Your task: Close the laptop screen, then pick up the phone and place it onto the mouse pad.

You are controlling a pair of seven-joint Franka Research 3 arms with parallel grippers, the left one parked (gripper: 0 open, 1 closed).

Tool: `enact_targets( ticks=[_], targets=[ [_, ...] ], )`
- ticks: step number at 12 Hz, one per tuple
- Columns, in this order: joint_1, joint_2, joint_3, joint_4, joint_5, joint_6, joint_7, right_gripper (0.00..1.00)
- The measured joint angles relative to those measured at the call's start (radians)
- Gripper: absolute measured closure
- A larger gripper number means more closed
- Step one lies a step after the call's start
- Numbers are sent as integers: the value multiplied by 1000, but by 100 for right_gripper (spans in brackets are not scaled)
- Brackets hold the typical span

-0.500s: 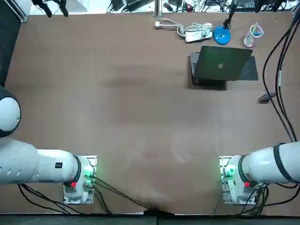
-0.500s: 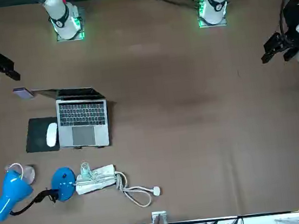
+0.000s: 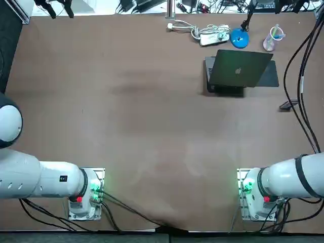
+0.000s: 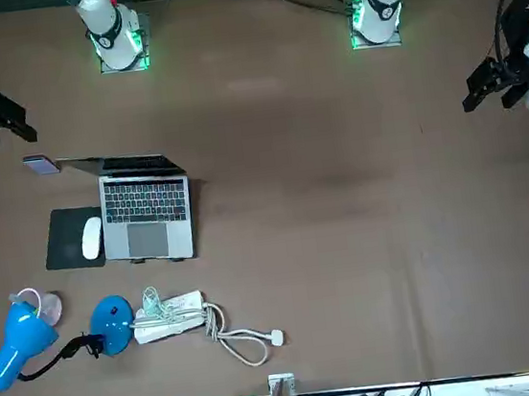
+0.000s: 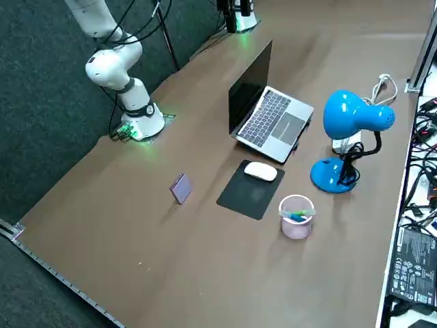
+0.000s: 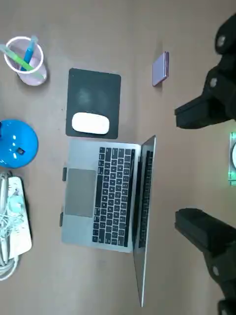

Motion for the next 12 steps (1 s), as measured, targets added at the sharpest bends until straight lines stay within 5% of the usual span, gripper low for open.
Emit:
enact_targets(
  ticks=[5,12],
  targets=[
    [84,12,6,-99,16,20,9,4],
    [100,13,5,-237,65,68,47,89]
  ],
)
